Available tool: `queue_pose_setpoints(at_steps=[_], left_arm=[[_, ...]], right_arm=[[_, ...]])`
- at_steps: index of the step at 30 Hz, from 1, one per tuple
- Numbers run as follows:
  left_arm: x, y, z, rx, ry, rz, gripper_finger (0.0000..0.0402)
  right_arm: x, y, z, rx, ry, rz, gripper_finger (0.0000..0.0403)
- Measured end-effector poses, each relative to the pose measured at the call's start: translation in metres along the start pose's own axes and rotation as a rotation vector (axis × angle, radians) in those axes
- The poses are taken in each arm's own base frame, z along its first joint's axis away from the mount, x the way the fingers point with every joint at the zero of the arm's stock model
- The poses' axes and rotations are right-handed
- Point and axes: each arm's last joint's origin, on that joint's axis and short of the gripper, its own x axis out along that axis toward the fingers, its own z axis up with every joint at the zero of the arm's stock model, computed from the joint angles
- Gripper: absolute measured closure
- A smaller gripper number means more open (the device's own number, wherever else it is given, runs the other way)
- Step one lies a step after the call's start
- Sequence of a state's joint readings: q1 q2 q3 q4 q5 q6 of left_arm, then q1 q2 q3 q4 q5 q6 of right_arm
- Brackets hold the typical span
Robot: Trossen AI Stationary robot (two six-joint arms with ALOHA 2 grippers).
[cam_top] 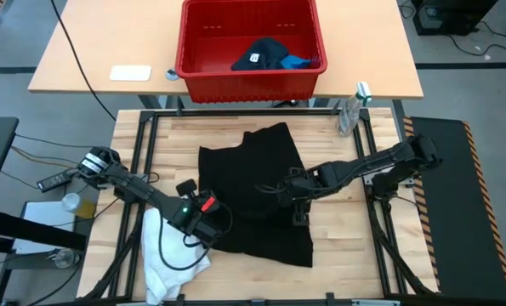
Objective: Fold Laundry from Bin
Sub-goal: Fold the black shirt
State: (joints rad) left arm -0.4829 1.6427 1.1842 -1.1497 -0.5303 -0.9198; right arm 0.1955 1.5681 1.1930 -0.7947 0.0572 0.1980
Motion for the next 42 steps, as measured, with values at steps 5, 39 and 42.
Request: queue_pose_setpoints(at_steps=[5,39,42], left_arm=[[0.011,0.007,0.003,0.0,0.014,0.032,0.0306],[0.079,0.191,0.028,-0.724,0.057,-0.168,0.0198],[0.092,0.212,0.028,-0.8,0.071,-0.121,0.0198]], right_arm=[[0.014,-0.017,-0.006,0.051,0.009,0.0,0.0316],[0.02,-0.172,-0.042,0.612,-0.201,-0.183,0.0242],[0.028,-0.19,-0.043,0.61,-0.218,-0.214,0.0234]])
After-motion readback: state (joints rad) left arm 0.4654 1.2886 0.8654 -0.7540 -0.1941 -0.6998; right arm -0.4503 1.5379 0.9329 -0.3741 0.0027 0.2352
